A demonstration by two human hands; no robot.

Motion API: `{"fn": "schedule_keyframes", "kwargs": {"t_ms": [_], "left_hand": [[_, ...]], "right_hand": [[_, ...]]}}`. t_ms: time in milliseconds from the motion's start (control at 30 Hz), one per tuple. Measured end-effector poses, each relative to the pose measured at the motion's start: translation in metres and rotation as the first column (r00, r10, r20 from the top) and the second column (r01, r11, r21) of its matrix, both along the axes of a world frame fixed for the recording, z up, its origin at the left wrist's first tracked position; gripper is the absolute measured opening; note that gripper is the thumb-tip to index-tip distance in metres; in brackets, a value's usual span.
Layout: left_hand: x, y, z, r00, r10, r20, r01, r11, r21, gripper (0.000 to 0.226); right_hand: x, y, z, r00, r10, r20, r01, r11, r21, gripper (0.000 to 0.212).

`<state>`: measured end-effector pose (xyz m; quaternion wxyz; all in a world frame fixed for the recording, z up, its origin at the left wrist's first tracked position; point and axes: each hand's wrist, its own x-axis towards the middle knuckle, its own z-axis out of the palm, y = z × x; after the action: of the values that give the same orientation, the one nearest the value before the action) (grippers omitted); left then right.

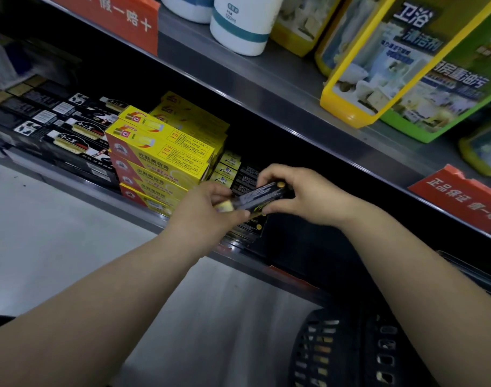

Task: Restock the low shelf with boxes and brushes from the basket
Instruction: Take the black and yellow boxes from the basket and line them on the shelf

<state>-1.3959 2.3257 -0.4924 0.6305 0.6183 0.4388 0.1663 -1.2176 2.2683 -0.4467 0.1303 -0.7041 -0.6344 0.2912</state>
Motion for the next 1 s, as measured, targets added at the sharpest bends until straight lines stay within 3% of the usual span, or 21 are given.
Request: {"fn": "schedule_keyframes", "kwargs": {"t_ms": [67,167,333,467,500,600,800,900,1000], "left_hand": [[0.001,0.002,0.000,0.998,0.037,-0.045,-0.034,0.997,0.070,0.056],[0.003,0.000,-0.003,0.996,0.021,-0.086,-0.020,1.000,0.004,0.064],[0.014,-0.013,-0.013,0.975,-0.148,-0.168,0.104,0.964,-0.245,0.027],[0.022,-0.016,-0.017,0.940,-0.227,-0.256,0.136,0.935,-0.328,0.033],[0.022,-0.016,-0.014,0.932,-0.202,-0.299,0.110,0.948,-0.298,0.036],[0.025,-0.010,-0.017,0.868,-0.301,-0.394,0.256,0.953,-0.164,0.040],[0.032,-0.015,-0.018,0.793,-0.344,-0.503,0.338,0.935,-0.107,0.033],[0.034,-0.015,-0.015,0.817,-0.325,-0.475,0.296,0.945,-0.138,0.029],[0.035,-0.020,-0.010,0.977,-0.066,-0.201,-0.023,0.913,-0.408,0.015]], "right_hand": [[0.019,-0.004,-0.006,0.991,-0.135,0.023,0.135,0.991,0.017,0.029],[0.044,-0.006,-0.023,0.943,-0.313,0.117,0.315,0.949,0.003,0.033],[0.057,0.020,-0.053,0.855,-0.488,0.177,0.484,0.872,0.064,0.039],[0.055,0.047,-0.070,0.871,-0.472,0.134,0.473,0.881,0.022,0.036],[0.053,0.051,-0.074,0.885,-0.449,0.122,0.455,0.890,-0.025,0.035],[0.049,0.060,-0.086,0.908,-0.413,0.066,0.418,0.899,-0.129,0.037],[0.050,0.059,-0.094,0.913,-0.407,0.027,0.407,0.905,-0.124,0.042],[0.049,0.054,-0.090,0.922,-0.381,0.072,0.388,0.907,-0.161,0.049],[0.046,0.045,-0.071,0.931,-0.342,0.128,0.362,0.911,-0.197,0.061]]}}
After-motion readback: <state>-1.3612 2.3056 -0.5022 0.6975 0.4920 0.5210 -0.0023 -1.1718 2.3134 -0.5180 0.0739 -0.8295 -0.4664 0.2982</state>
